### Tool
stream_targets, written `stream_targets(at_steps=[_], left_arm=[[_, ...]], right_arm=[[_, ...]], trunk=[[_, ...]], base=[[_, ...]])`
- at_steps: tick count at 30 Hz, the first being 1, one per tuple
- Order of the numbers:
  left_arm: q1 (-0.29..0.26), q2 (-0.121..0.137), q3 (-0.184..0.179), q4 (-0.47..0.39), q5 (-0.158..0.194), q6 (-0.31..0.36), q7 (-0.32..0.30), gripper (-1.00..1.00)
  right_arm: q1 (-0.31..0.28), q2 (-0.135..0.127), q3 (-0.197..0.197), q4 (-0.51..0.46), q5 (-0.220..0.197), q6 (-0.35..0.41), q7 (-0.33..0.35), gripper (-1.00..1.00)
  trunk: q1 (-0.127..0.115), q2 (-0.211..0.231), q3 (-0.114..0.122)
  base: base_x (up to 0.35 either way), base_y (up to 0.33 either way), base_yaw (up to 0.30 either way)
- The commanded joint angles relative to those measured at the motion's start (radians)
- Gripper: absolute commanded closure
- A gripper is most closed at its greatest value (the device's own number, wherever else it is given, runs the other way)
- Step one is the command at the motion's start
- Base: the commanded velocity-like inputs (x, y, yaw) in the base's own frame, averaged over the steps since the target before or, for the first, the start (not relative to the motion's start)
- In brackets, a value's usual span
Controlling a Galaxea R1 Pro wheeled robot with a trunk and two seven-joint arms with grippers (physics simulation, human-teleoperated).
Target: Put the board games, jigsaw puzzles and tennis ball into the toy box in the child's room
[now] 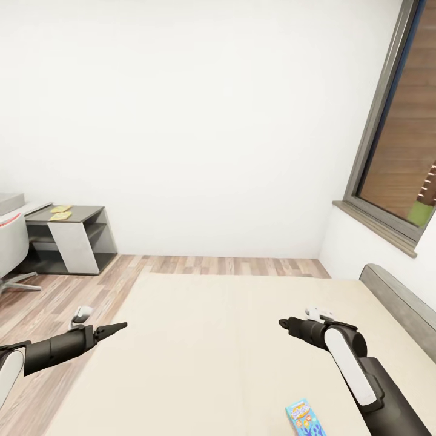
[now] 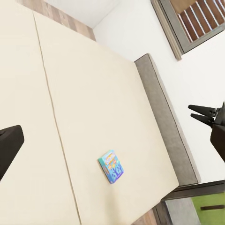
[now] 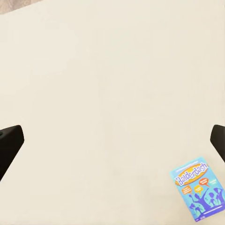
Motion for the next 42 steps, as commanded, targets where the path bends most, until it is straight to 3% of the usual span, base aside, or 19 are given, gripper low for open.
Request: stream_targets(at_steps=[1, 42], left_arm=[[-0.001, 0.000, 0.001, 0.000, -0.002, 0.004, -0.004, -1.00], [-0.001, 0.000, 0.001, 0.000, -0.002, 0.004, -0.004, -1.00]], right_arm=[[-0.001, -0.001, 0.002, -0.001, -0.010, 0.001, -0.010, -1.00], [-0.009, -0.001, -0.002, 0.043, -0.010, 0.002, -0.008, -1.00]], trunk=[[0.001, -0.002, -0.002], [0.001, -0.002, -0.059]], base=[[0.000, 0.000, 0.000], [-0.006, 0.000, 0.000]])
